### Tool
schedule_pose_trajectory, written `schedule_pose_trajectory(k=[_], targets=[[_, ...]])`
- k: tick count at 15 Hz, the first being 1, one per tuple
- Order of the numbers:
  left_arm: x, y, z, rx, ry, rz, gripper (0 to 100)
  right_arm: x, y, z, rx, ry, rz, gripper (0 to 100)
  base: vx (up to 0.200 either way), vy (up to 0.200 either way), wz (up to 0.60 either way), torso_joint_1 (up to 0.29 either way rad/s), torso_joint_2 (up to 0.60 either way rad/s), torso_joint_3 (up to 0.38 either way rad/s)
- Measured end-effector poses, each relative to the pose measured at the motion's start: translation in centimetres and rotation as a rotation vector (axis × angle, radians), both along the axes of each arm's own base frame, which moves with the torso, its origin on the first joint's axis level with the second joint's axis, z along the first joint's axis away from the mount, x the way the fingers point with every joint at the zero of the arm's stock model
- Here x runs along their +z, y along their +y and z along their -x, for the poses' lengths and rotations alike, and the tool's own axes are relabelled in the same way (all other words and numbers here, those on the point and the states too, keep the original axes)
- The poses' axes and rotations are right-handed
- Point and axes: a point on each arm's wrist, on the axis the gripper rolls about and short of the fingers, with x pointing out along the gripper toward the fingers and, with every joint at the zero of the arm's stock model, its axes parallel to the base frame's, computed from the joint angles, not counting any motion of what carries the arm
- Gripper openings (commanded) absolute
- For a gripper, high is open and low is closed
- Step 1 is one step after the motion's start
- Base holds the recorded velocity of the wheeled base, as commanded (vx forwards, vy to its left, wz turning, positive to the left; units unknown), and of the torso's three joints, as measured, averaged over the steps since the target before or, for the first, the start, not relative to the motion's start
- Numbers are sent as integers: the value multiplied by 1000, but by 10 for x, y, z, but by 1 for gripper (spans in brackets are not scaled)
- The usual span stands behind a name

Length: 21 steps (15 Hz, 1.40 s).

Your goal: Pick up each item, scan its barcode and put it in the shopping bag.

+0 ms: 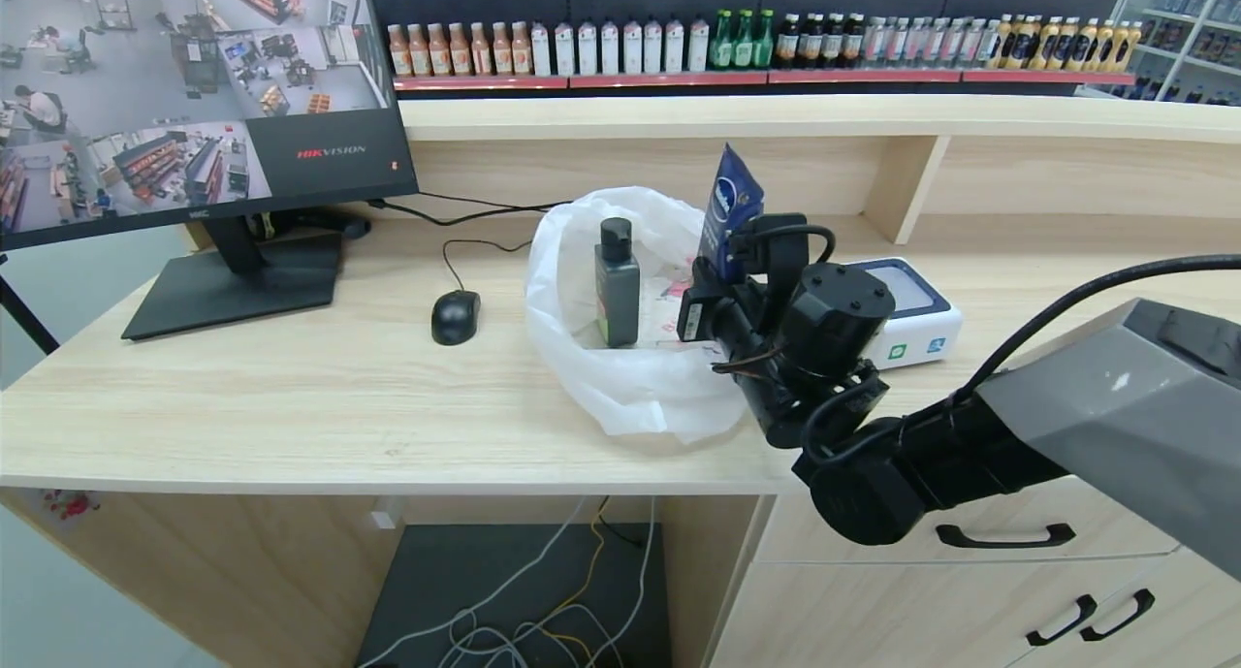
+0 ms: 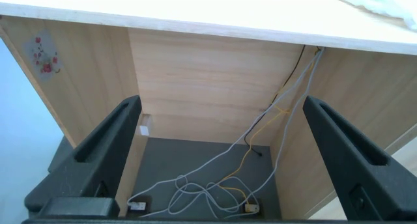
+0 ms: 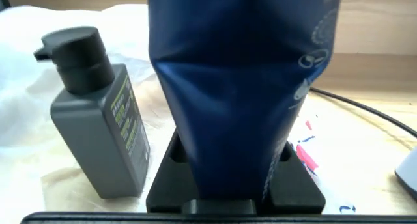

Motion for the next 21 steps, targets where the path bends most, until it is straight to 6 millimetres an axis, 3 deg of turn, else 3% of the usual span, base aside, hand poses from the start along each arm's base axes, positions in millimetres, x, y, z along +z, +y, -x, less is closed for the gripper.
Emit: schedule_pose_trajectory(k=[21], targets=[[0, 0, 0, 0, 0, 0, 100, -17, -5, -12, -28, 29, 1, 0, 0, 0, 0, 0, 0, 0]])
